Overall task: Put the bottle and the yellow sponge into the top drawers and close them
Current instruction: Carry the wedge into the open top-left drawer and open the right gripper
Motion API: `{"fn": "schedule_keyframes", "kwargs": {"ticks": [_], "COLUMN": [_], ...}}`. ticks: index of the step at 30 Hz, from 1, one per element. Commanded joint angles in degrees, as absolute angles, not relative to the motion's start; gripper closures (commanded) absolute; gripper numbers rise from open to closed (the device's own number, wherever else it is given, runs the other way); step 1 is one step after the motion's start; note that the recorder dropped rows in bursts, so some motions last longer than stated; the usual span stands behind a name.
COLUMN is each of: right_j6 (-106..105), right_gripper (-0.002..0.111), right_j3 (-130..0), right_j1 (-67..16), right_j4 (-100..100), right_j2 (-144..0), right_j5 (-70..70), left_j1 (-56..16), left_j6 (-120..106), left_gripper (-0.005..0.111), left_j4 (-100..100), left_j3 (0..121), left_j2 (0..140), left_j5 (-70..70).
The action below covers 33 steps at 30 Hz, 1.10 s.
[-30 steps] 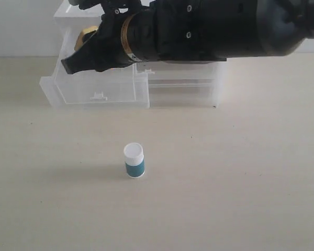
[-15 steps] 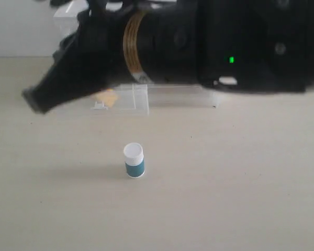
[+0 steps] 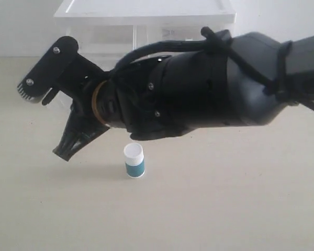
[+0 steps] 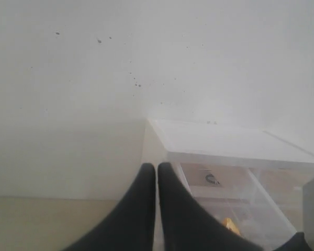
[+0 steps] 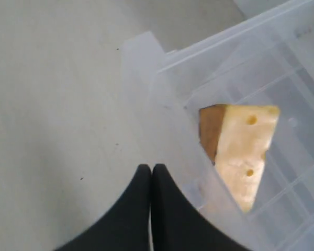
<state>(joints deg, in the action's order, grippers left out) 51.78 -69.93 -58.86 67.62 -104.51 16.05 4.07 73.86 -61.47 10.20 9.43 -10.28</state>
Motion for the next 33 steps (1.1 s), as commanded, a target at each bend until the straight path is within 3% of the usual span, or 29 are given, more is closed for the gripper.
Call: {"fn": "schedule_keyframes", "kwargs": {"ticks": [1,14,28,33], "right_j6": [52.4,56.5,60.0,53.5], "right_gripper": [0.109,0.109,0.109,0.109], "right_j3": [-75.2,-85.8,-95.6,-94.7], "right_j1": [-58.8,-47.9,-43.3,-45.1], "right_j4": [69.8,69.5,72.0,64.7], "right_j2": [-105.2,-111.0,-119.2,-114.8], "right_j5": [22.4,18.4,18.3,20.8], "left_j1": [4.1,4.1,4.1,4.1], "left_j6": [73.7,73.7,73.7,73.7], "left_gripper": [0.103,0.103,0.103,0.103], "left_j4": [-61.0,-61.0,-61.4,-61.4], "left_j3": [9.9,9.9,9.9,9.9], "left_j2": [9.1,9.1,9.1,9.1], "left_j5": [-10.7,-10.7,-12.0,-12.1]}}
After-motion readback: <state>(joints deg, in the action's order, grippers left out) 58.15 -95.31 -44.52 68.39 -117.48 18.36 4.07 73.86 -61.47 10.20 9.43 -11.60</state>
